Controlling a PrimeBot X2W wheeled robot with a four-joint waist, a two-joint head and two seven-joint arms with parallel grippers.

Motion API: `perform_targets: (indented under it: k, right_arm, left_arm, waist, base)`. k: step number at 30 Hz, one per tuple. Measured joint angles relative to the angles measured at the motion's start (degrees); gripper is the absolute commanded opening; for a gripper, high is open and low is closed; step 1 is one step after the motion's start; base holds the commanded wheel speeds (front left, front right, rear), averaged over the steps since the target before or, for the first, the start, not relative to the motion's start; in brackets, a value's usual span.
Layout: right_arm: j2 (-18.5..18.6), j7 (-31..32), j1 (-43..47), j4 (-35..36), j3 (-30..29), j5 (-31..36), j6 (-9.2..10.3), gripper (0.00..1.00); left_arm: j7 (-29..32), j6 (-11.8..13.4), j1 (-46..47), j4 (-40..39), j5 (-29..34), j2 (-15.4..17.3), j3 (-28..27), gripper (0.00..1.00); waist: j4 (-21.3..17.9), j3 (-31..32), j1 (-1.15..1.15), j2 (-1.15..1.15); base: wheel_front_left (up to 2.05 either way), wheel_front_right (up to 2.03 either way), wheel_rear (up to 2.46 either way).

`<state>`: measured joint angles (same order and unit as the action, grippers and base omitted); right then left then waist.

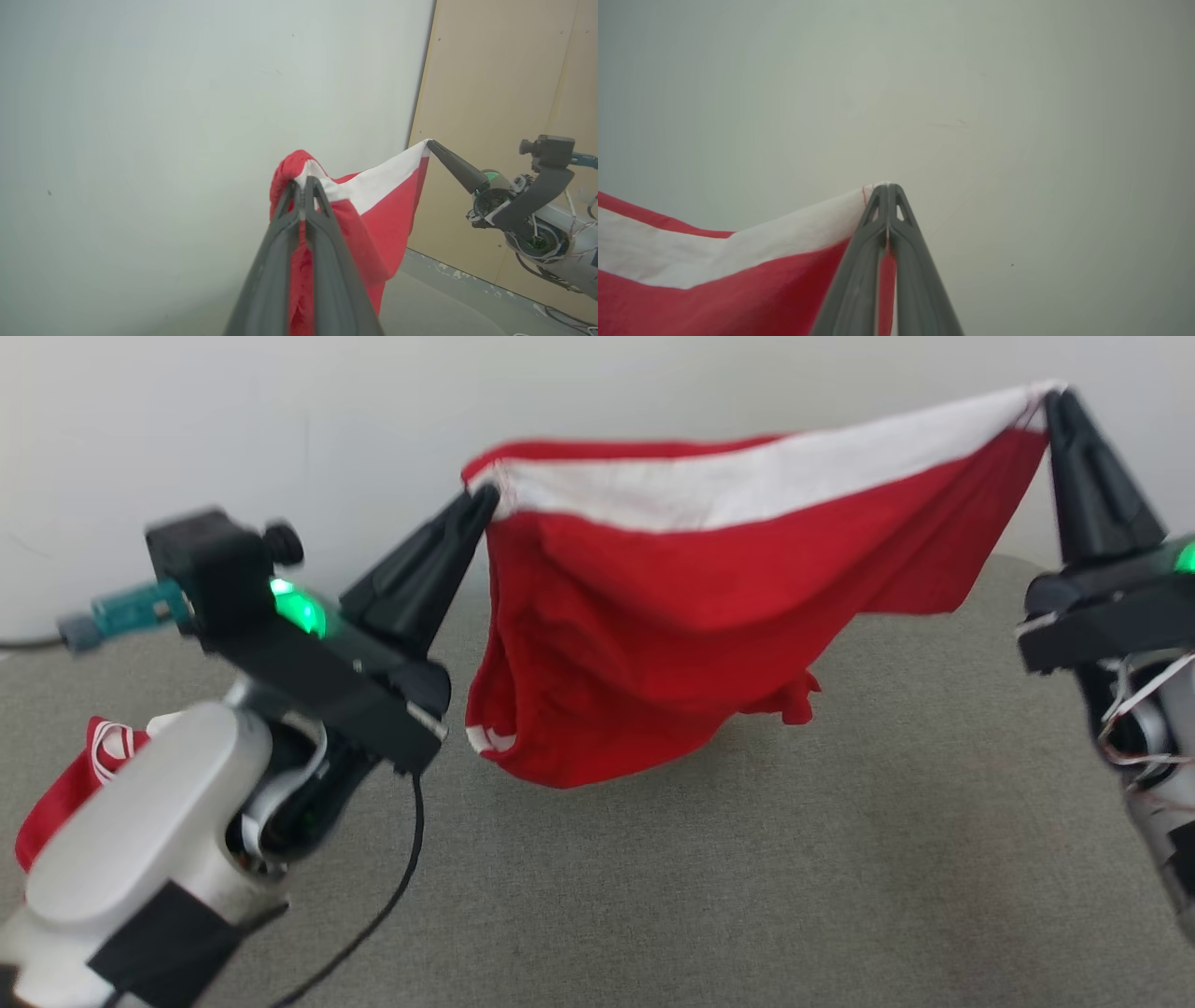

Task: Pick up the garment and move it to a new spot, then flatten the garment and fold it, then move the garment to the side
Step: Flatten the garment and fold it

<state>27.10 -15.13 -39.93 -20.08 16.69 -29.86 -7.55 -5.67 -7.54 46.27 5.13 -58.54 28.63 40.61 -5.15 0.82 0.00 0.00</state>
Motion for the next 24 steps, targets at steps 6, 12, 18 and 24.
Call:
perform_targets:
  k: [6,12,18,24]
  right_arm:
    - [4.0,1.2,-5.9,2.6,-0.5,-0.2,0.0,0.0]
    - [6.7,4.6,-10.5,0.3,-1.7,-1.0,0.0,0.0]
    - [7.1,9.2,-13.5,-3.4,-0.2,-5.5,0.0,0.0]
    - [3.9,13.6,-23.5,-9.8,4.8,-8.9,0.0,0.0]
  left_arm:
    - [4.8,0.0,8.7,0.0,-7.5,-0.5,-0.8,0.0]
    - [9.6,0.0,13.4,3.7,-13.3,0.3,-0.6,0.0]
    - [16.2,0.0,16.9,6.0,-17.5,1.3,1.4,0.0]
    - [18.2,0.0,27.6,12.9,-13.8,0.3,4.2,0.0]
  waist:
    - [-0.4,-0.2,0.0,0.0]
    - [-0.9,-1.3,0.0,0.0]
    - [-1.3,-3.9,0.0,0.0]
    - [-1.8,-8.6,0.01,0.0]
  base:
    - [0.0,0.0,0.0]
    - [0.0,0.0,0.0]
    - [0.0,0.0,0.0]
    - [0.0,0.0,0.0]
